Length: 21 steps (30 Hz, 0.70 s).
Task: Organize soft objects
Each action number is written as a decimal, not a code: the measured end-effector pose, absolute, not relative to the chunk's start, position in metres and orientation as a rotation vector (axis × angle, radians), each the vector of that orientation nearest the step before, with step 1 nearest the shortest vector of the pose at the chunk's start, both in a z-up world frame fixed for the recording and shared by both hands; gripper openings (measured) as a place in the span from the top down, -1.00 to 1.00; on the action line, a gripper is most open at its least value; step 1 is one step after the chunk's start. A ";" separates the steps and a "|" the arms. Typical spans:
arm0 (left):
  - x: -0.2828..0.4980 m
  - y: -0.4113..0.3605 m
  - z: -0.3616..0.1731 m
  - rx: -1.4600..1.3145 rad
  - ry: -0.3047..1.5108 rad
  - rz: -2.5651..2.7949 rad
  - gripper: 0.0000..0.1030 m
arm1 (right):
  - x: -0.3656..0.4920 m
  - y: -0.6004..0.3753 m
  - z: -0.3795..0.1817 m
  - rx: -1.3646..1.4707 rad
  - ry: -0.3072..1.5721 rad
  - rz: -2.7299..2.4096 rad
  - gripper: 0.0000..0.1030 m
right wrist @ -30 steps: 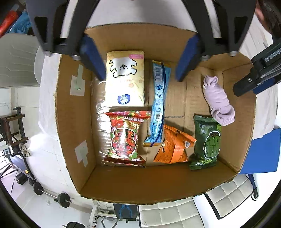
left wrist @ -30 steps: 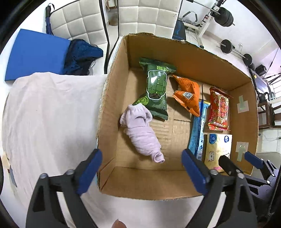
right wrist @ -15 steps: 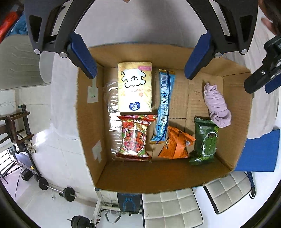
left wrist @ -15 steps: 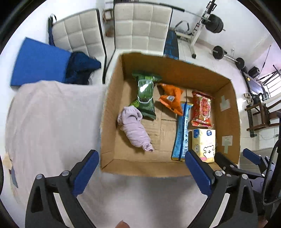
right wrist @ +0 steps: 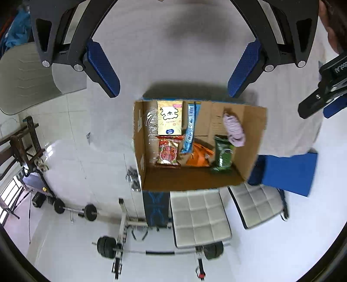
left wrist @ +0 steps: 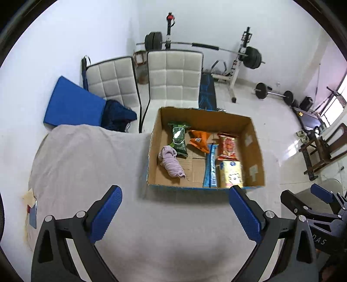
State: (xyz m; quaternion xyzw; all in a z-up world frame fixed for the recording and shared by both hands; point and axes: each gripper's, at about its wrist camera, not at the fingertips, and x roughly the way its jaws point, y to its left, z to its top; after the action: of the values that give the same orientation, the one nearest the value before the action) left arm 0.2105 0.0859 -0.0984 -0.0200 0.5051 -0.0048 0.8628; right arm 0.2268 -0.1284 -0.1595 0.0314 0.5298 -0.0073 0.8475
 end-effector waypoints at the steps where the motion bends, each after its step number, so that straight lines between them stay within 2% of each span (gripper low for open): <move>1: 0.203 0.085 -0.090 -0.038 1.044 -0.011 -0.95 | 0.216 -0.129 -0.148 0.073 1.100 -0.010 -0.97; 10: 0.159 0.081 -0.038 -0.052 0.984 -0.047 -0.95 | 0.145 -0.124 -0.070 0.087 0.985 0.018 -0.97; 21: 0.121 0.087 -0.018 -0.046 0.989 -0.048 -0.95 | 0.082 -0.121 -0.019 0.078 0.957 0.038 -0.97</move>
State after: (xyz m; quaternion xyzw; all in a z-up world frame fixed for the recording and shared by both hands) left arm 0.1212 0.0873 -0.0184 -0.0221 0.4745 -0.0231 0.8797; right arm 0.0821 -0.1205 -0.0188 0.0374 0.4601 0.0184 0.8869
